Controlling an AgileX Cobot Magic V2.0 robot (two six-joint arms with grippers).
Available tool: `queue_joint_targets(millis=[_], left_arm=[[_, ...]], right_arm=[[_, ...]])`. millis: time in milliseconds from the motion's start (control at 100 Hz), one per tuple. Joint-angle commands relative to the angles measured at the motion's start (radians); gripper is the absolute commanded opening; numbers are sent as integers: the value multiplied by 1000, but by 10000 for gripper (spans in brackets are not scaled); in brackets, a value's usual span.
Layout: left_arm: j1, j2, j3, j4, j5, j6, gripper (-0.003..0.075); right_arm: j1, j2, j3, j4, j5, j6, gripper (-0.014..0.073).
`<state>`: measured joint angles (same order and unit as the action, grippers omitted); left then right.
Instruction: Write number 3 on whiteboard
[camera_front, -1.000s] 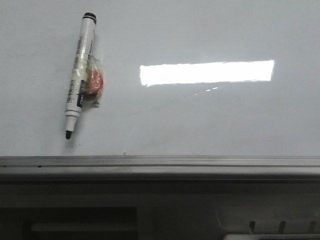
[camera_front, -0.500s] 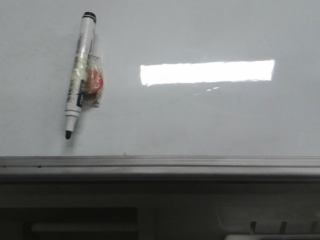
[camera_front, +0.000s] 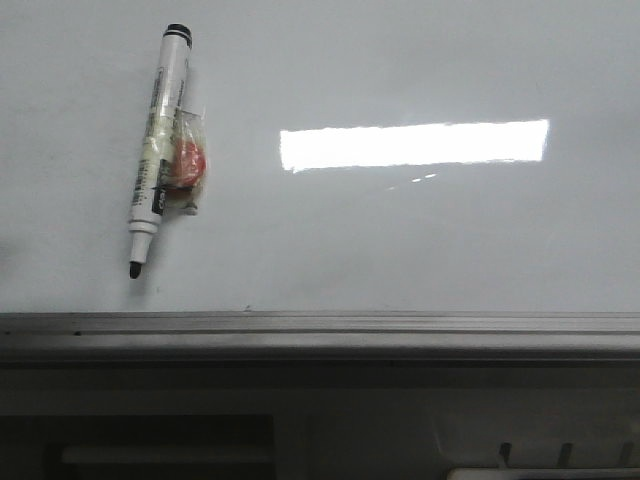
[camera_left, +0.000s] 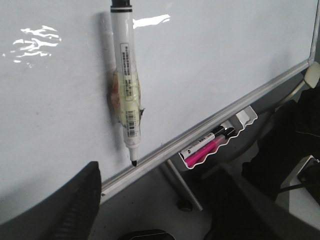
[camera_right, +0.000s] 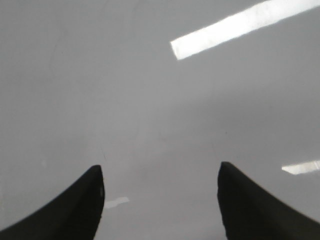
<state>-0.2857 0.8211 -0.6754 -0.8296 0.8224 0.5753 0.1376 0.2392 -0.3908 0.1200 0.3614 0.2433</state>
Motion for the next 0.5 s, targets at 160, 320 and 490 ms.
queue_joint_targets(millis=[160, 320, 490], left_arm=[[-90, 123, -41, -17, -128, 20, 437], [-205, 195, -41, -16, -237, 17, 436], [-293, 254, -41, -24, -370, -3, 400]], right_arm=[[7, 21, -38, -2, -60, -14, 441], [7, 22, -36, -4, -58, -14, 441], [7, 22, -36, -4, -58, -14, 441]])
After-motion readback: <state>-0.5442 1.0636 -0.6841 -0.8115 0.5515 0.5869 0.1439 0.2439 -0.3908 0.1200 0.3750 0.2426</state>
